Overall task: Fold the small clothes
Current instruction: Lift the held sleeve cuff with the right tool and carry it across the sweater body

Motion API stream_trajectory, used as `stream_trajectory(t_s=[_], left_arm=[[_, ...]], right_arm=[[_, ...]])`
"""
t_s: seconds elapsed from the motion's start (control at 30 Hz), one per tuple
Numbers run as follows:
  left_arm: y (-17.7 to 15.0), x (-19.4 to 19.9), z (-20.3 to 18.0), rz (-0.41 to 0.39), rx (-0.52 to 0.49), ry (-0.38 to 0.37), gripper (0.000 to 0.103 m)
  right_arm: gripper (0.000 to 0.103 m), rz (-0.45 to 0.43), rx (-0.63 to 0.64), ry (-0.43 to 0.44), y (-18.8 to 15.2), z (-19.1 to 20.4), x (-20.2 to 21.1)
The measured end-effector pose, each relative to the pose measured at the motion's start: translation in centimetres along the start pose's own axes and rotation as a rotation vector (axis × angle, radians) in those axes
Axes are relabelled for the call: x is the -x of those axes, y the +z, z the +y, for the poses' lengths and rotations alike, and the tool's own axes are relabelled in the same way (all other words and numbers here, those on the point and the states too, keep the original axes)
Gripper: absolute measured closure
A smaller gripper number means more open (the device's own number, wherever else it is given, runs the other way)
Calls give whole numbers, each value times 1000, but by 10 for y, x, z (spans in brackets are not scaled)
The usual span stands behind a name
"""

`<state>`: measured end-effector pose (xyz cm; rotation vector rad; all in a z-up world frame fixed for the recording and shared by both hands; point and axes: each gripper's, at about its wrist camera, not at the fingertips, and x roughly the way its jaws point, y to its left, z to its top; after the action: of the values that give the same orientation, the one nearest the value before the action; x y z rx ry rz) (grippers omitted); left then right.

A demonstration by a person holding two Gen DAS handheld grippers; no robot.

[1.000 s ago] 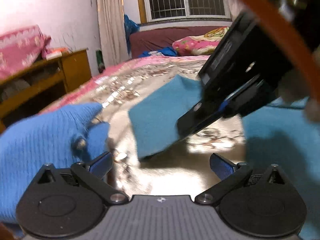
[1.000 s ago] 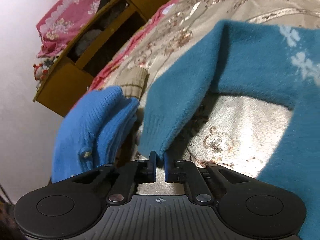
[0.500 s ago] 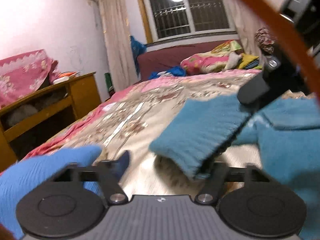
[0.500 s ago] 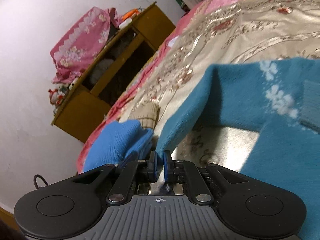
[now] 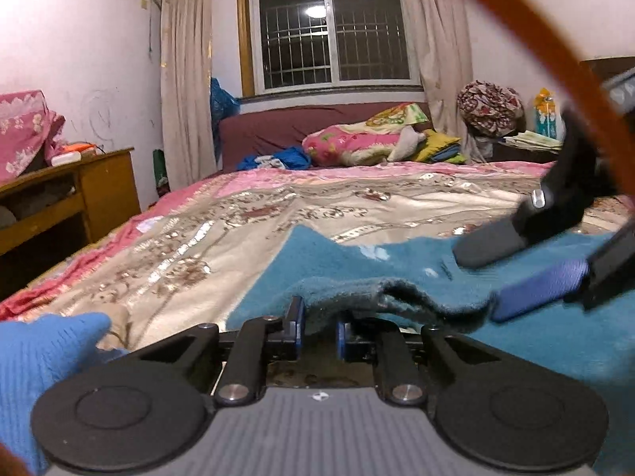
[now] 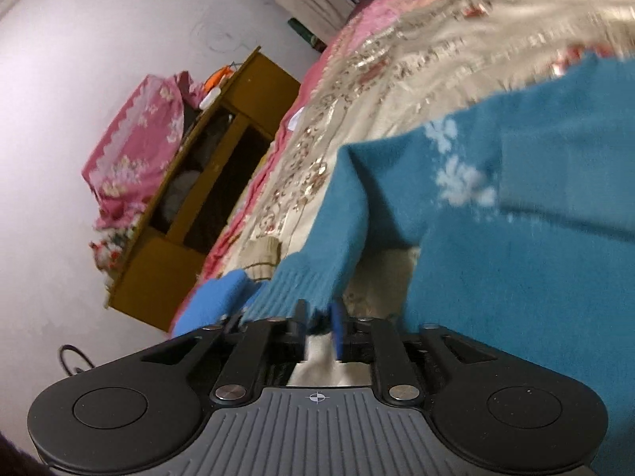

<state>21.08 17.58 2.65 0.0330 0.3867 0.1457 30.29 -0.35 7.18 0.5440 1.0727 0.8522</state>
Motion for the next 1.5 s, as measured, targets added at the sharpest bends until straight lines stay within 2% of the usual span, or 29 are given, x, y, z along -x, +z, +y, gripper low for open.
stream_trajectory(t_s=[0.07,0.1,0.3,0.43,0.57,0.73,0.8,0.83,0.97,1.0,1.03,1.1,1.13,1.2,1.27,1.37,1.5], left_arm=[[-3,2,-2,2,7,-5,81],[-4,3,-3,2,7,-8,81],[-7,3,-3,9,30,-22,82],[-7,6,2,1,44,-28,82],[-8,5,5,5,73,-54,82],[-12,5,2,14,42,-53,81],[-12,4,1,16,36,-54,81],[-12,4,1,16,30,-54,81],[-13,4,-1,30,14,-71,80],[-14,5,-1,32,11,-77,79],[-15,5,-3,32,3,-83,78],[-15,8,-9,17,-31,-82,69],[-16,10,-12,6,-55,-66,65],[-16,11,-19,-14,-118,-17,49],[-17,7,-24,-20,-160,23,40],[-14,-8,-26,9,-174,34,39],[-14,-35,-39,35,-261,77,39]], right_arm=[[52,-9,-94,43,-6,-13,-2],[51,-20,-133,67,-9,-19,-3],[51,-36,-309,148,-29,-41,-13],[50,-24,-331,146,-43,-41,-20],[44,-40,-407,163,-59,-51,-21],[44,-110,-501,241,-55,-57,-28],[44,-127,-483,244,-50,-53,-32],[46,-136,-454,216,-48,-49,-33],[87,-150,-381,125,-41,-41,-36],[92,-148,-379,111,-41,-43,-36],[94,-147,-376,95,-39,-44,-35],[95,-164,-355,68,-36,-47,-28],[95,-175,-341,63,-33,-47,-22],[96,-198,-310,56,-27,-44,-10],[96,-220,-281,52,-22,-42,3],[96,-250,-244,43,-12,-40,22],[96,-264,-214,15,3,-39,37]])
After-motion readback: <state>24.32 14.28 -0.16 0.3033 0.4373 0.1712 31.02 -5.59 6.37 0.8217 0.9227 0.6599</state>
